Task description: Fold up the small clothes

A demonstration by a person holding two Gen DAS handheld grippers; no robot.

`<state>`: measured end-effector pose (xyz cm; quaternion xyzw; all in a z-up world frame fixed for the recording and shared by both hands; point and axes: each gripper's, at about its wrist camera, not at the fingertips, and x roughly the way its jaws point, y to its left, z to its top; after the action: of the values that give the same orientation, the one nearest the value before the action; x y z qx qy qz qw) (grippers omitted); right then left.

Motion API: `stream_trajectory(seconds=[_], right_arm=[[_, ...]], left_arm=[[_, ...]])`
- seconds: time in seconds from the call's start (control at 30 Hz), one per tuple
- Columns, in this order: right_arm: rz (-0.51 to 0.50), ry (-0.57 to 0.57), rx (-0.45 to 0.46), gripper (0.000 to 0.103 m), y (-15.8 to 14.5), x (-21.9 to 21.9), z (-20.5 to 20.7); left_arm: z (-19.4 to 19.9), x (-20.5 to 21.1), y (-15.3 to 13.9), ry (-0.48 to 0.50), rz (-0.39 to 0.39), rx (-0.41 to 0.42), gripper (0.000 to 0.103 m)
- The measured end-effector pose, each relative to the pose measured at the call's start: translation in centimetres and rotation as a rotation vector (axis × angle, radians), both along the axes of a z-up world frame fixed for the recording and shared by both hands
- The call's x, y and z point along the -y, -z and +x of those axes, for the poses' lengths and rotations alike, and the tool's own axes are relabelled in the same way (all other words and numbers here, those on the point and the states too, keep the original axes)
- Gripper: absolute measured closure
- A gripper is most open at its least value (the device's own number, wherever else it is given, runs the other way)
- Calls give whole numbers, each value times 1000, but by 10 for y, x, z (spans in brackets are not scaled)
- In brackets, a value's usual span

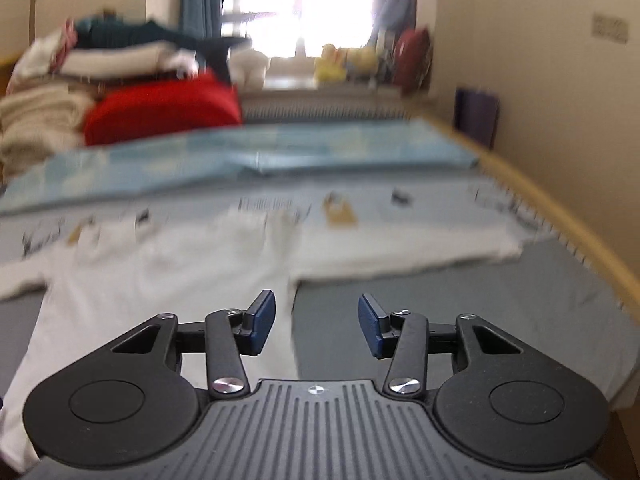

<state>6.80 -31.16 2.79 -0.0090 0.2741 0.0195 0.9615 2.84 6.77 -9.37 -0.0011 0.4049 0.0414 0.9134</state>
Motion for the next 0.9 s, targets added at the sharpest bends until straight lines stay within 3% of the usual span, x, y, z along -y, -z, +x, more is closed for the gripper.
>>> stream_trajectory(seconds=[0.2,0.5,0.7,0.77,0.9], right_arm=[[108,49,93,55,-4,13,-11],[118,15,75,54,2,-10,4],[160,56,45,55,9,-8,19],[161,50,34,55,12,-10,23],[161,47,27,54,13,-16,26]], left_arm=[[3,10,-16,-47,54,93,32],[17,5,-41,-118,6,142,32],[52,-32,-88,-204,-1,159,33],[74,-56,-111,-270,-26,218,37],[115,-99,-140,-335,4,362,72]])
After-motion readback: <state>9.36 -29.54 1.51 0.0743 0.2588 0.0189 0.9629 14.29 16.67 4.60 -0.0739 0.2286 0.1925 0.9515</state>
